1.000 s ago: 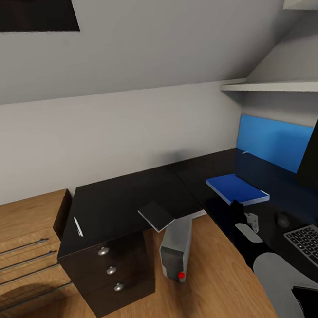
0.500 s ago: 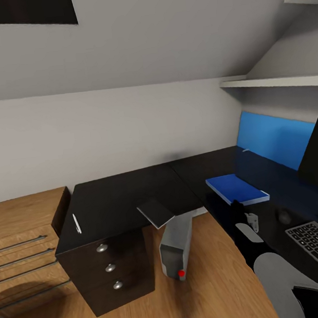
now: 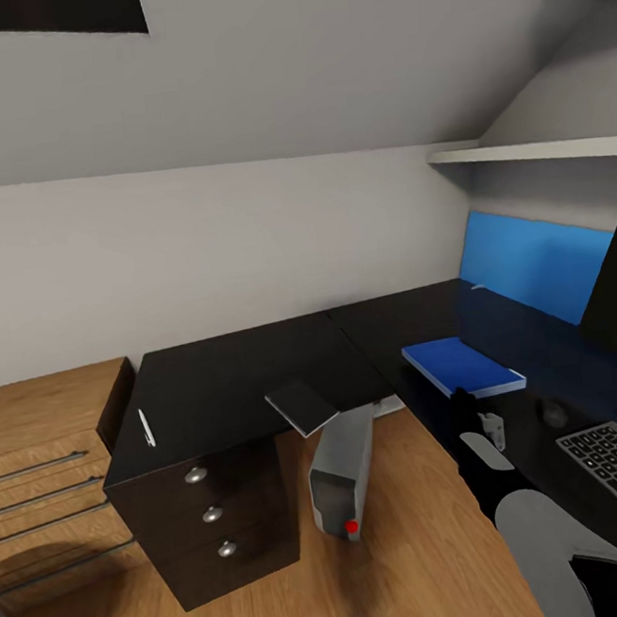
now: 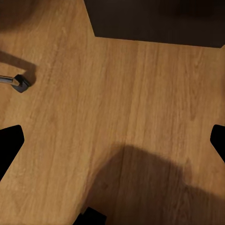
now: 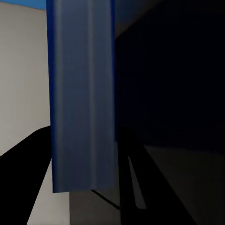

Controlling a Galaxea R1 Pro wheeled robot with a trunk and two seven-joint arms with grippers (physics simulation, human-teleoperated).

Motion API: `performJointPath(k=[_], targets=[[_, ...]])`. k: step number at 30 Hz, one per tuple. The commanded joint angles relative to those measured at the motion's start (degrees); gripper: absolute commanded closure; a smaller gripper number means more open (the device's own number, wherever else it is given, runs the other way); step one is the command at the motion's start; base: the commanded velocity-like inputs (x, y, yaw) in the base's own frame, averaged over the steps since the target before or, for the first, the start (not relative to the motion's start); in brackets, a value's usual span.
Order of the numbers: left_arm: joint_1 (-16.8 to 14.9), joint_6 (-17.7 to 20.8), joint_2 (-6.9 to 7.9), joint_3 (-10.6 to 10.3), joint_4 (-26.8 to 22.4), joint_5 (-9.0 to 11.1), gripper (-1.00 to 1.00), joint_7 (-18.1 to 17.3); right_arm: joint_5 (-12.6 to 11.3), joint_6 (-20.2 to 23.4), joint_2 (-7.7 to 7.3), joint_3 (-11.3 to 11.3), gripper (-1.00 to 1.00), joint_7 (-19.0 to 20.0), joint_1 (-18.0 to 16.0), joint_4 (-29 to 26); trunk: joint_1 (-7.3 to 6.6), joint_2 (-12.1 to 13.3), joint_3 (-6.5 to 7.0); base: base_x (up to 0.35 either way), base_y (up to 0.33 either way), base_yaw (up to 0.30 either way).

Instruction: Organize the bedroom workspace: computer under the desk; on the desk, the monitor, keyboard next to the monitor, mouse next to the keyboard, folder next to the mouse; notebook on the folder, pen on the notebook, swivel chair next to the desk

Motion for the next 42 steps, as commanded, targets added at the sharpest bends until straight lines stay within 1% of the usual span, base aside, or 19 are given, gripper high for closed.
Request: performJointPath(k=[1,7,13,20,25,34,41,42], targets=[[-0.04,-0.37,0.06,-0.38,0.02,0.61,-1.00,0.37,-0.62,-0.03,0.03,-0.19,1.00,0.52,-0.05,0.05,0.00,-0.03,-0.05,0.000,0.000,0.000],[-0.04,-0.37,0.06,-0.39,0.02,0.61,-1.00,0.37,-0.54,1.40,-0.04,-0.19,1.00,0.43,-0.05,0.00,0.00,-0.03,-0.05,0.000,0.000,0.000],[-0.04,-0.37,0.06,-0.38,0.02,0.61,-1.00,0.14,-0.57,2.72,-0.14,-0.26,1.00,-0.76,-0.05,-0.04,0.00,-0.03,-0.05,0.000,0.000,0.000],[-0.04,-0.37,0.11,-0.39,0.08,0.53,-1.00,0.07,-0.78,3.01,-0.35,-0.28,1.00,-0.88,-0.05,-0.04,0.00,-0.03,-0.05,0.000,-0.002,0.000],[-0.04,-0.37,0.14,-0.38,0.10,0.52,-1.00,0.10,-0.77,3.02,-0.42,-0.28,1.00,-0.96,-0.05,-0.04,0.00,-0.03,-0.05,0.011,-0.134,0.000],[-0.04,-0.37,0.17,-0.31,0.10,0.52,-1.00,0.11,-0.78,3.02,-0.37,-0.28,1.00,-1.16,-0.05,-0.03,0.00,-0.03,-0.05,0.005,-0.044,0.000],[-0.04,-0.37,0.19,-0.31,0.10,0.52,-1.00,0.11,-0.72,4.74,-0.40,-0.28,1.00,-1.84,-0.05,-0.04,0.00,-0.03,-0.05,0.000,-0.001,0.000],[-0.04,-0.37,0.19,-0.31,0.10,0.52,-1.00,0.11,-0.71,4.81,-0.41,-0.28,-1.00,-1.89,-0.05,-0.04,0.00,-0.03,-0.05,0.000,0.000,0.000]])
